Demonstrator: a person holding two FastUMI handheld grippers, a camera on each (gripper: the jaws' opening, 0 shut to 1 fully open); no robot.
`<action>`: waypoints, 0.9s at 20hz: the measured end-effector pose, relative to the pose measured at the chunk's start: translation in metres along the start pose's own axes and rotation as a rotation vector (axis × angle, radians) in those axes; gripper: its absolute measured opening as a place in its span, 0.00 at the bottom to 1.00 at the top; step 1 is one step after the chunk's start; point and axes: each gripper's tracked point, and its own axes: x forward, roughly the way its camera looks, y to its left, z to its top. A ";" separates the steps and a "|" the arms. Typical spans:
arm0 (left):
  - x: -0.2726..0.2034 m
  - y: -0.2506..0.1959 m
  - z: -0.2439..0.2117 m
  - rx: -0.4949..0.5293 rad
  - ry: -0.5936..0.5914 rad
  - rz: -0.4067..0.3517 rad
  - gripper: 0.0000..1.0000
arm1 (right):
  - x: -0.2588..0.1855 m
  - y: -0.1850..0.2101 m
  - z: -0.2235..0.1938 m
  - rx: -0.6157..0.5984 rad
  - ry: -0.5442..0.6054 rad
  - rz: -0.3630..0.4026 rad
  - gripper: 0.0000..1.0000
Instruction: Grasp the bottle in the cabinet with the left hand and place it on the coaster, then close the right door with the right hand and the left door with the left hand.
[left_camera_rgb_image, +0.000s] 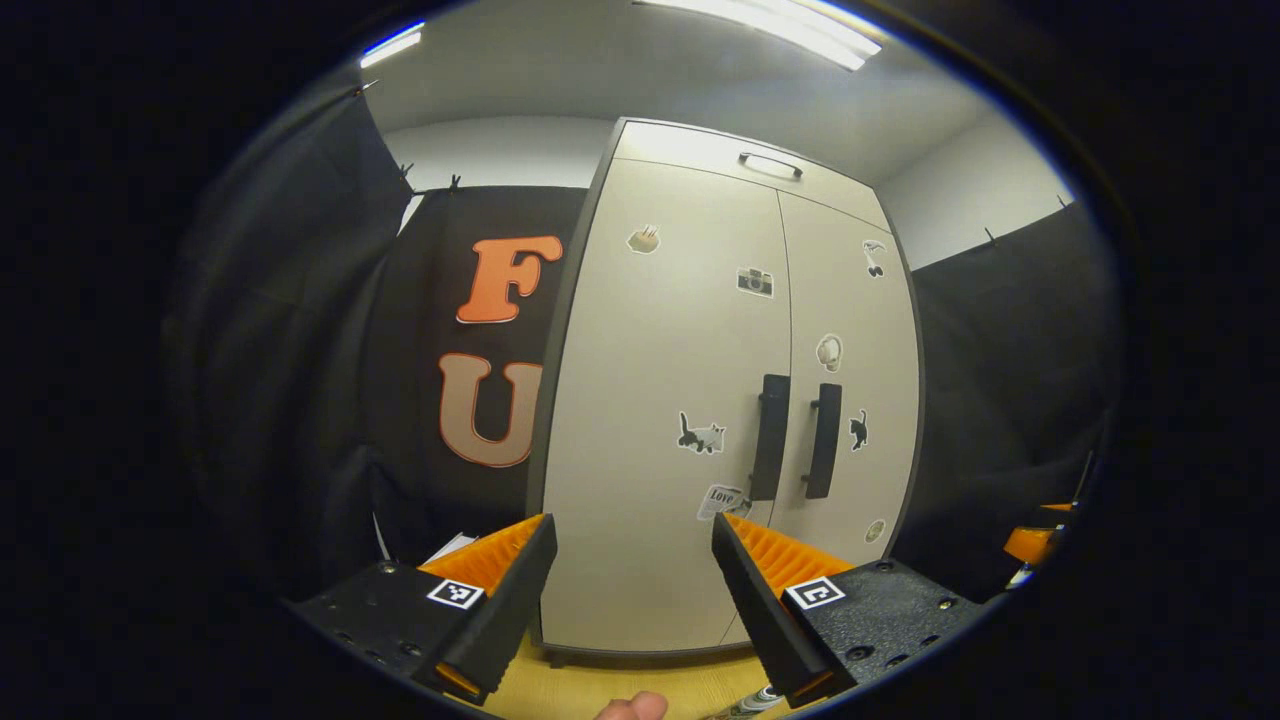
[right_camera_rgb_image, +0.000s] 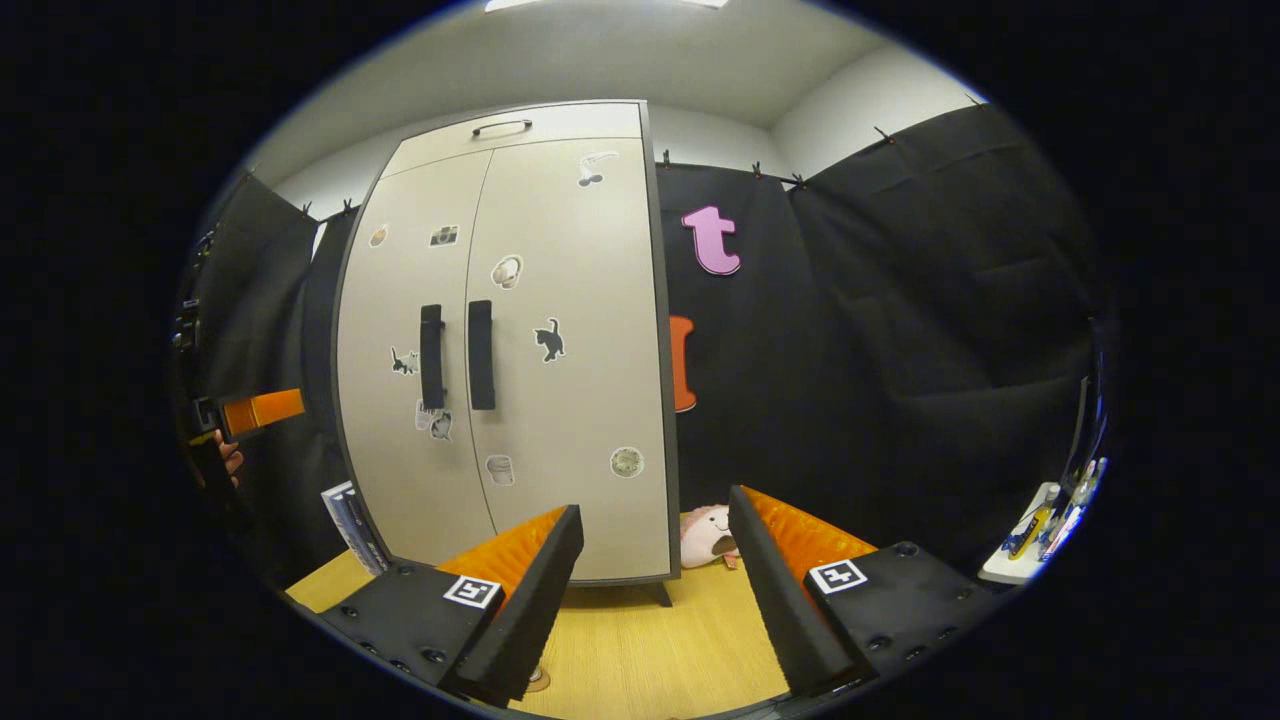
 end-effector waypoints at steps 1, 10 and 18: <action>-0.004 0.002 -0.004 -0.002 0.008 0.001 0.95 | 0.000 0.002 0.000 0.001 0.000 0.005 0.97; -0.039 0.001 -0.037 0.006 0.038 -0.017 0.95 | 0.001 0.001 -0.012 -0.001 0.021 0.007 0.97; -0.059 -0.002 -0.053 0.010 0.036 0.003 0.95 | -0.001 0.011 -0.016 0.006 0.016 0.034 0.97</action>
